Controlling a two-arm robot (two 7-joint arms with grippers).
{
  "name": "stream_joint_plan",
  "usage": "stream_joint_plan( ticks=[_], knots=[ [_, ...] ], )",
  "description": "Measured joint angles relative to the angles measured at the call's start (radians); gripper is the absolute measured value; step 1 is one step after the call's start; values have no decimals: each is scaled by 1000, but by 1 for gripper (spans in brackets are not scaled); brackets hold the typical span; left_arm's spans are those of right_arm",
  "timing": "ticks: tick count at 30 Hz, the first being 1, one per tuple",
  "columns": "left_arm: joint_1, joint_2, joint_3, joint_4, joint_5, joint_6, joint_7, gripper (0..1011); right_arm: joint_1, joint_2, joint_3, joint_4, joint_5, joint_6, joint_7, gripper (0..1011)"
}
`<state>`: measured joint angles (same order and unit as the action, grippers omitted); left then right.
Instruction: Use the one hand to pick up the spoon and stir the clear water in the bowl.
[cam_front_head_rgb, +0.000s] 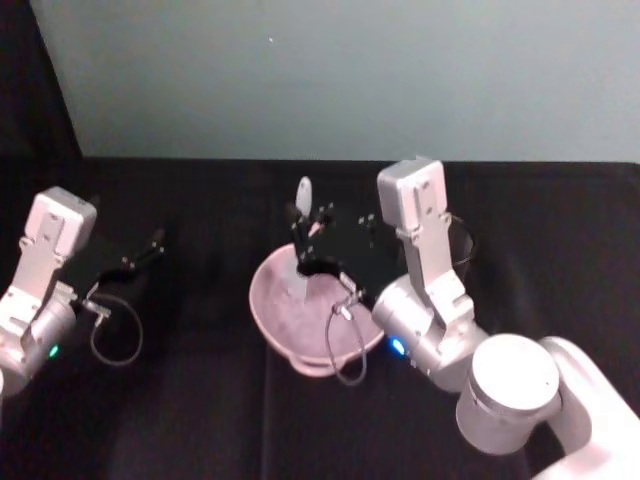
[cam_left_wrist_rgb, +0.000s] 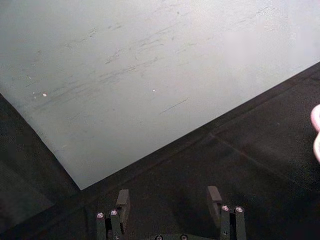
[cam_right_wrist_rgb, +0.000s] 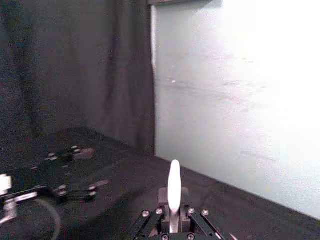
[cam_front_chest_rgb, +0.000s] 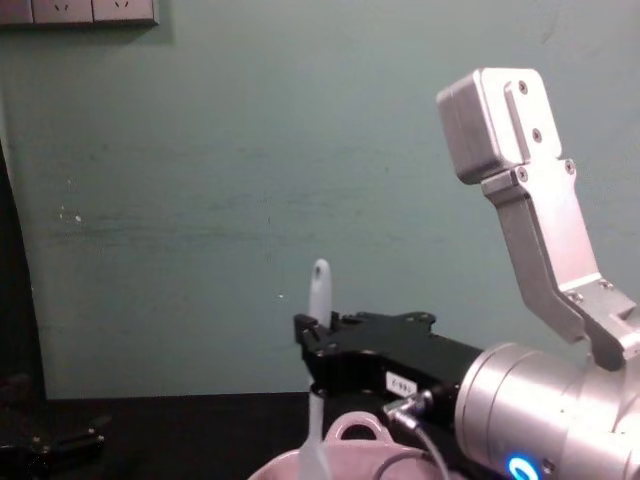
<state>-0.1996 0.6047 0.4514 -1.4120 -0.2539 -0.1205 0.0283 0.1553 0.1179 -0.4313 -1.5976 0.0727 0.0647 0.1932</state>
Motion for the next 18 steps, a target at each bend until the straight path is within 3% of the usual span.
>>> stream_joint_plan(
  ticks=[8,18],
  knots=[
    [0,0,0,0,0,0,0,1011,13,5,44,10,-41,-6,-21,112],
    [0,0,0,0,0,0,0,1011,-51,64,92,-93,-43,46,21,112]
  ],
)
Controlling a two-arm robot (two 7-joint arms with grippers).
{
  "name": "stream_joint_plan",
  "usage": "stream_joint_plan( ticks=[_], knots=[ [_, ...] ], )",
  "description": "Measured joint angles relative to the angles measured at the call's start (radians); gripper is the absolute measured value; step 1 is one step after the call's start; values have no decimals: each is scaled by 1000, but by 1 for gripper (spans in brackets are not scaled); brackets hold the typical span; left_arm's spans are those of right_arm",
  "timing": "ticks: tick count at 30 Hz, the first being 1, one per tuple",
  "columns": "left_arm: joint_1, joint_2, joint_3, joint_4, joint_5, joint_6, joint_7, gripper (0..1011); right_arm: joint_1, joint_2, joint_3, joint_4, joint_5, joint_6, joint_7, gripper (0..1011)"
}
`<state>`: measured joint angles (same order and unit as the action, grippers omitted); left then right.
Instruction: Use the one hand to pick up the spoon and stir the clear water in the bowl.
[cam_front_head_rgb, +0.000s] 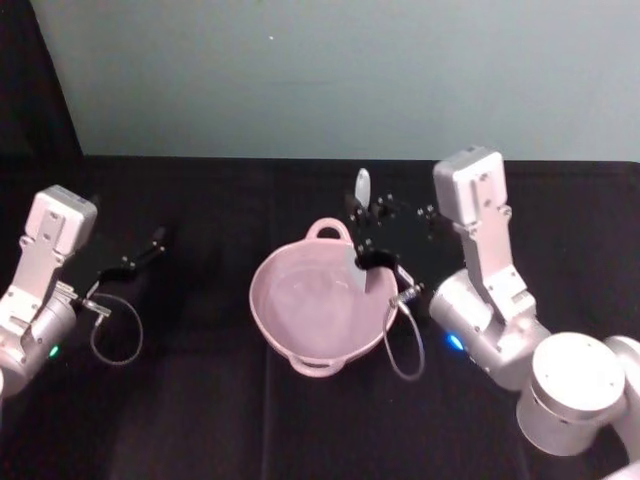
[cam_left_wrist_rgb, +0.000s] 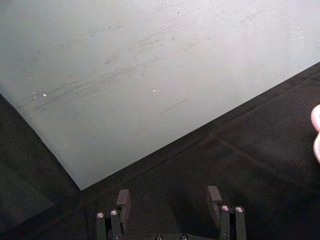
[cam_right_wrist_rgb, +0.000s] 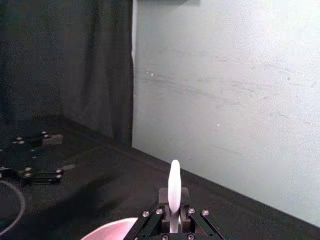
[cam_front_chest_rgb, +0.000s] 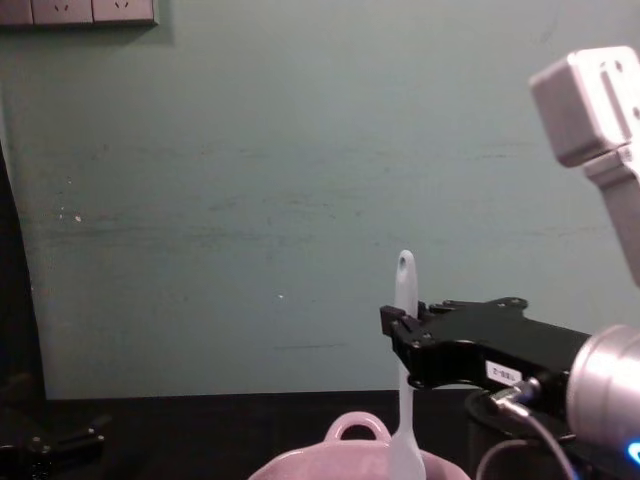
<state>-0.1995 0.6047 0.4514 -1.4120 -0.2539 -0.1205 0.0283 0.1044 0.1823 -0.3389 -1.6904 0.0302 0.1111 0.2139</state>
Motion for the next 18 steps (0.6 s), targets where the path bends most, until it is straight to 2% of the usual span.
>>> stream_joint_plan(
  ticks=[6,9,18],
  knots=[
    [0,0,0,0,0,0,0,1011,-56,25,10,-73,34,28,34,112],
    [0,0,0,0,0,0,0,1011,-95,39,9,-125,64,44,56,112],
    [0,0,0,0,0,0,0,1011,-134,49,-28,-175,106,57,77,112]
  ],
)
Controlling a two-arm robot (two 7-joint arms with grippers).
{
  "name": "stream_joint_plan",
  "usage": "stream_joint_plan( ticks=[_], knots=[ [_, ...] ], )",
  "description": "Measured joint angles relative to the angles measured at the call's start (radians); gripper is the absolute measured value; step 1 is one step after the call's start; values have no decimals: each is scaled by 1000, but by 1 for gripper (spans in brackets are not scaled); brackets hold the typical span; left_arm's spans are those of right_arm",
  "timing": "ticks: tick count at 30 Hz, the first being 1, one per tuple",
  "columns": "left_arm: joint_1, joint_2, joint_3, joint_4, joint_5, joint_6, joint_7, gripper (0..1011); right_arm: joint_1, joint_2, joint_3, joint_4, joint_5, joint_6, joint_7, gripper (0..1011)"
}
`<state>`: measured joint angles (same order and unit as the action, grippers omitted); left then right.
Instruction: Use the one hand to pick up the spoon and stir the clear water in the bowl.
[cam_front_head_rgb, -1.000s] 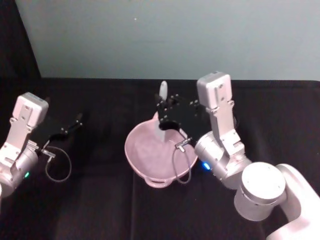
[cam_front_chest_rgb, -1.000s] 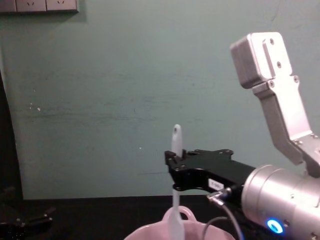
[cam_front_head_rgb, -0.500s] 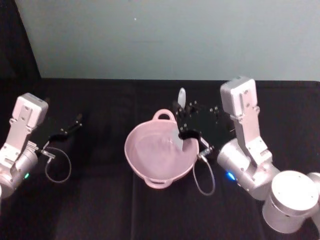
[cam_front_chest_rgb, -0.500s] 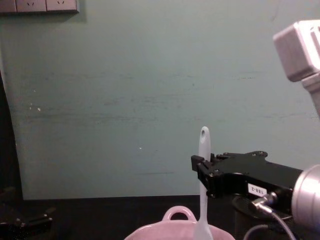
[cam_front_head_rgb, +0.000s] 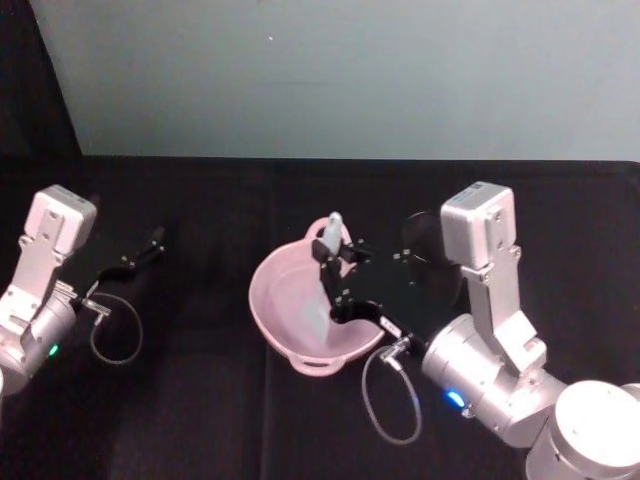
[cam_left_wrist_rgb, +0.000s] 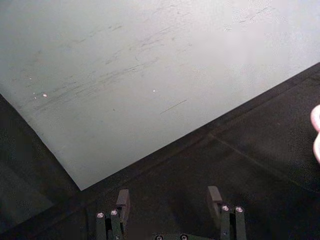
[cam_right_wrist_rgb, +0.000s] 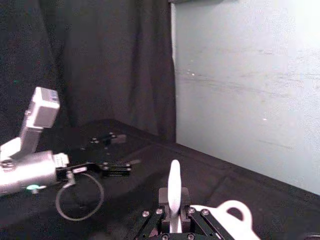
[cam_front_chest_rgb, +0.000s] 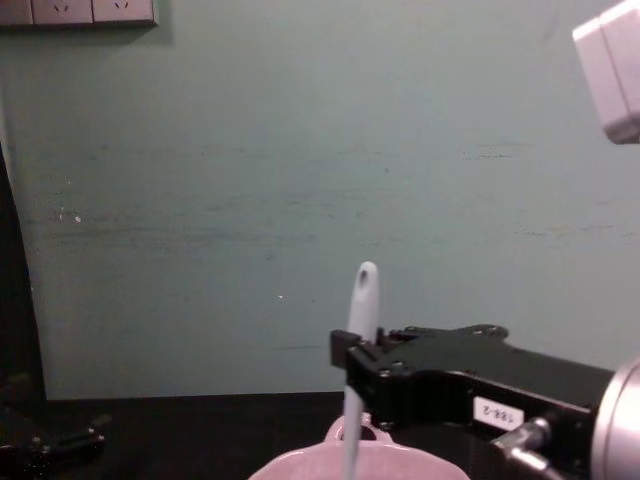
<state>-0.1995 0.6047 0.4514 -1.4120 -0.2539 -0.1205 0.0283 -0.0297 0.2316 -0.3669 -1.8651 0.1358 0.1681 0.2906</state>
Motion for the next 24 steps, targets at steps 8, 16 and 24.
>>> stream_joint_plan(
  ticks=[8,16,24],
  knots=[
    [0,0,0,0,0,0,0,1011,13,-22,-35,14,12,-2,-13,112],
    [0,0,0,0,0,0,0,1011,48,-46,-46,57,15,-11,-30,112],
    [0,0,0,0,0,0,0,1011,98,-87,-60,147,-12,-57,-61,112]
  ],
)
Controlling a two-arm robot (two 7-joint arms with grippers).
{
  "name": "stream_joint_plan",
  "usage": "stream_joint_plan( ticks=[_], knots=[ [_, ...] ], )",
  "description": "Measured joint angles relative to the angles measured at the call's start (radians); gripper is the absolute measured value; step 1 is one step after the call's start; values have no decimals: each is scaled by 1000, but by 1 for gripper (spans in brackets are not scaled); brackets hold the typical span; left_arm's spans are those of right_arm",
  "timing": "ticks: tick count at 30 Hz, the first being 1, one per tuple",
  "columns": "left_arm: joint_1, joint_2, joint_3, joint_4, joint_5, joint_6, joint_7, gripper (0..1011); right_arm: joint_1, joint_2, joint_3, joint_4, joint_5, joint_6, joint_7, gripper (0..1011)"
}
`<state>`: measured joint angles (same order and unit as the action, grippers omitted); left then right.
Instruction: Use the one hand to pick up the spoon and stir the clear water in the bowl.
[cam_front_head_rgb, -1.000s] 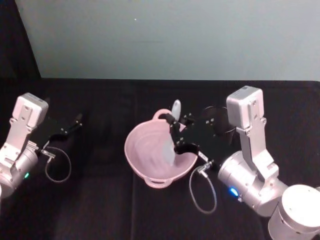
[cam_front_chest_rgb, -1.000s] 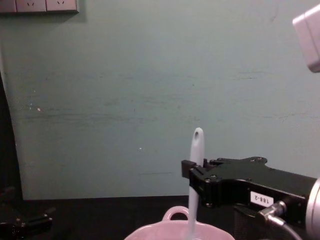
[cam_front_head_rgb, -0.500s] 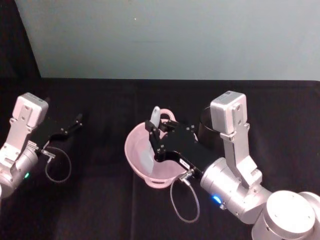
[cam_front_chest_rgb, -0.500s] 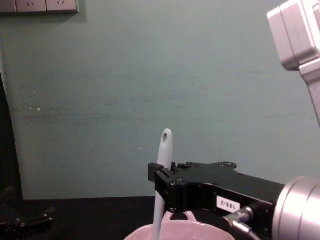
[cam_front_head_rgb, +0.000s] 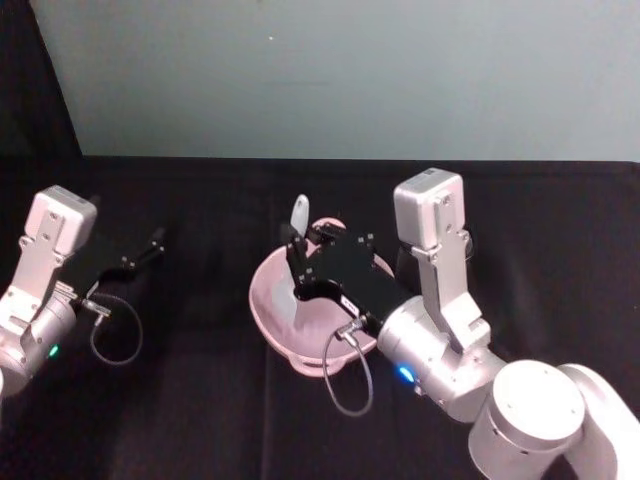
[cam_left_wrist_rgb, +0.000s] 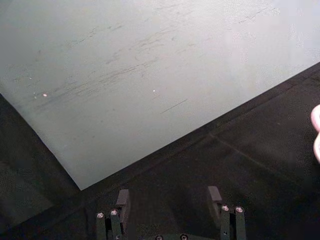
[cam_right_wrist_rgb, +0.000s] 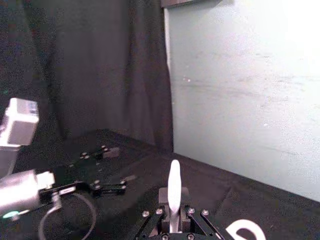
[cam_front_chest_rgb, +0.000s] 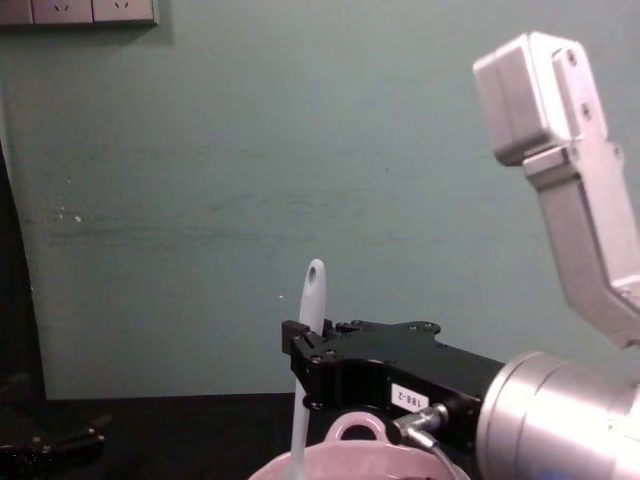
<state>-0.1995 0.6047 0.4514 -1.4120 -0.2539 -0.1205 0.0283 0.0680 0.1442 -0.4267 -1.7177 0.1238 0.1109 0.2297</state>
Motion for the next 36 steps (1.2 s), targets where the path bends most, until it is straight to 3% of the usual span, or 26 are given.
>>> stream_joint_plan(
  ticks=[7,15,23,28,36],
  knots=[
    [0,0,0,0,0,0,0,1011,37,-40,12,76,-46,-60,-46,112],
    [0,0,0,0,0,0,0,1011,56,-51,48,110,-100,-62,-88,112],
    [0,0,0,0,0,0,0,1011,23,-19,89,52,-125,-12,-84,112],
    [0,0,0,0,0,0,0,1011,-39,14,110,-40,-112,41,-42,112],
    [0,0,0,0,0,0,0,1011,-110,38,90,-121,-67,84,14,112]
  ],
)
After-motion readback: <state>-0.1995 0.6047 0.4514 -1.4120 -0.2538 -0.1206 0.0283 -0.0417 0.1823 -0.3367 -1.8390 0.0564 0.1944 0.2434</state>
